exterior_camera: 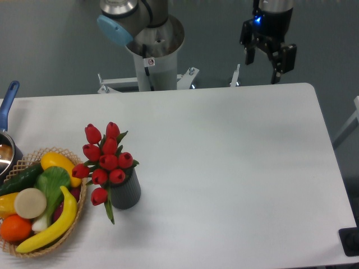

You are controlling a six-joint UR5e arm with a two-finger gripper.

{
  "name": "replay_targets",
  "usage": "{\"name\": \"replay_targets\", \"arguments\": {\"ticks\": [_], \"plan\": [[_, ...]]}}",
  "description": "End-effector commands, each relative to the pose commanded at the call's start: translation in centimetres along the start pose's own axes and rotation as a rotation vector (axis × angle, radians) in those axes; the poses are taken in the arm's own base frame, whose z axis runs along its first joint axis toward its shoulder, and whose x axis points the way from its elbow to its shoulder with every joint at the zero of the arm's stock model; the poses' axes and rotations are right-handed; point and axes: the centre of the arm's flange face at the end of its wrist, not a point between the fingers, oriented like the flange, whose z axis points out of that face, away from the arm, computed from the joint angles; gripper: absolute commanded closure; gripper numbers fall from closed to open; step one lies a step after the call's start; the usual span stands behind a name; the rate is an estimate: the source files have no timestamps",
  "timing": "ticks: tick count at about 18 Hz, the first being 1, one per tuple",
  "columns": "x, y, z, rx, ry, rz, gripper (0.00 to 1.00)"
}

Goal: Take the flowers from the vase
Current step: 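Open the gripper and start moving it toward the tulip vase, then move the open gripper down toward the red tulip stems above the vase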

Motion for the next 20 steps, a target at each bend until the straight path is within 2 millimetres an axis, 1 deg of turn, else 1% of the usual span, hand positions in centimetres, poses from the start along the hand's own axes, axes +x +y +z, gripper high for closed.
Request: {"name": "replay_targets", "arguments": {"ticks": [2,3,6,7,8,11,13,15,16,17,18,20], "plan": [[0.3,-0.8,0.6,0.060,-0.025,-0.069,0.00],[0.7,-1.2,1.2,0.092,-0.034,-0.148,0.00],[0.5,-2.0,2.2,0.167,-0.058,-0.280,0.00],[0.5,-2.7,2.4,0.215,-0.061,-0.310,0.00],[0.6,-3.2,2.9,0.265,-0.047,-0.336,0.00],[0.3,-4.4,4.9,0.403,-0.005,-0.342,0.00],[0.7,-6.1,6.7,0.440,0.029,-0.314,0.00],[0.3,-7.9,8.4,0.471,0.038,-0.279,0.00],[0.3,-9.3,9.4,0.513,0.047,-0.256,0.00],[0.3,-10.2,9.9,0.567,0.047,-0.240,0.00],[0.3,-10.6,10.2,0.622,0.045,-0.232,0.00],[-0.1,-11.3,11.7,0.697,0.063,-0.225,0.00]]}}
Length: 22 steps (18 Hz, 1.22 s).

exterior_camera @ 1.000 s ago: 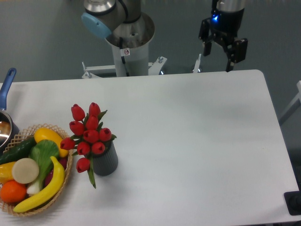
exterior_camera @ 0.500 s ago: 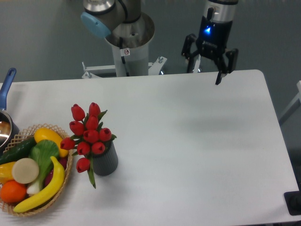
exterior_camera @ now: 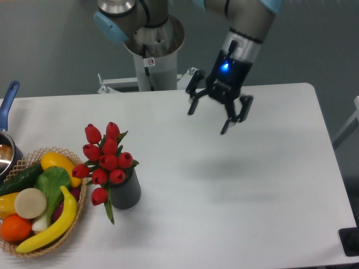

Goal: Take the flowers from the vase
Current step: 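Move the open gripper down toward the red tulip stems above the vase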

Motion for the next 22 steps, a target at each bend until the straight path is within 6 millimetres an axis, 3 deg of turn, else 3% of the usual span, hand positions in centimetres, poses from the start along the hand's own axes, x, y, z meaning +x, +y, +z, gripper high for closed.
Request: {"name": "replay_targets", "arguments": {"ticks": [3,10,15,22], "plan": [[0.5,-0.4,2.4,0.013,0.047,0.020,0.00],[2.3,-1.3,5.8,0.065,0.130,0.018,0.00],[4.1,-1.4,7.2,0.065,0.167,0.010,0.00],[4.5,-1.4,8.2,0.066,0.189,0.010,0.00]]}}
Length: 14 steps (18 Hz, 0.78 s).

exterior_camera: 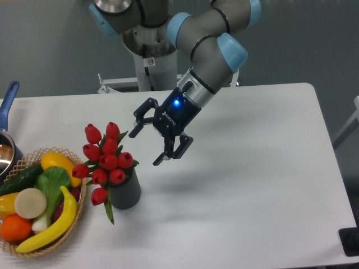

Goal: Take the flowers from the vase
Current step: 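Move the open gripper down toward the red tulip stems above the vase, then lower the gripper around the tulip stems at the vase rim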

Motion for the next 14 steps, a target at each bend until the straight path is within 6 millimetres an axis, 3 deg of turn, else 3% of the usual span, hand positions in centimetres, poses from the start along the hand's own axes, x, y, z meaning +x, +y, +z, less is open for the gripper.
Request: {"name": "replay_targets", "arguments": {"ticks": [14], "plan": [[-1.1,0.4,5.3,0.034,0.054,0.063,0.00]]}}
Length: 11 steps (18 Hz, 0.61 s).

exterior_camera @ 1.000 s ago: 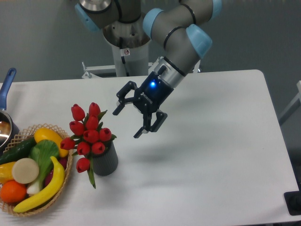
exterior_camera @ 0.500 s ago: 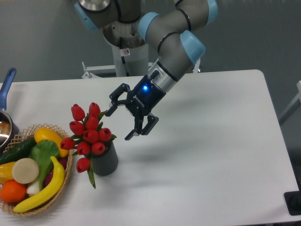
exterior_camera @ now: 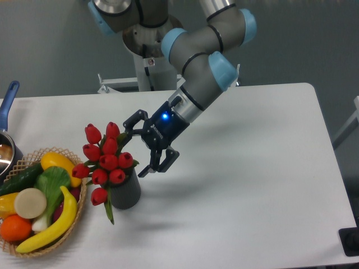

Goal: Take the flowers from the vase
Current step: 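Lower the gripper around the tulip stems at the vase rim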

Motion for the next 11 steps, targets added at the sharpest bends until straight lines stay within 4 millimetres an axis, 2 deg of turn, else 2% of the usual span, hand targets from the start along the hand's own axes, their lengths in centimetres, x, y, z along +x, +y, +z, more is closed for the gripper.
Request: {"name": "replay_targets", "arguments": {"ticks": [9,11], "plan": [[-0.3,-0.5,0.8,0.036,0.019,0.003,0.00],[0.4,-1.0,2.1,0.035,0.043,0.013,0.00]]}}
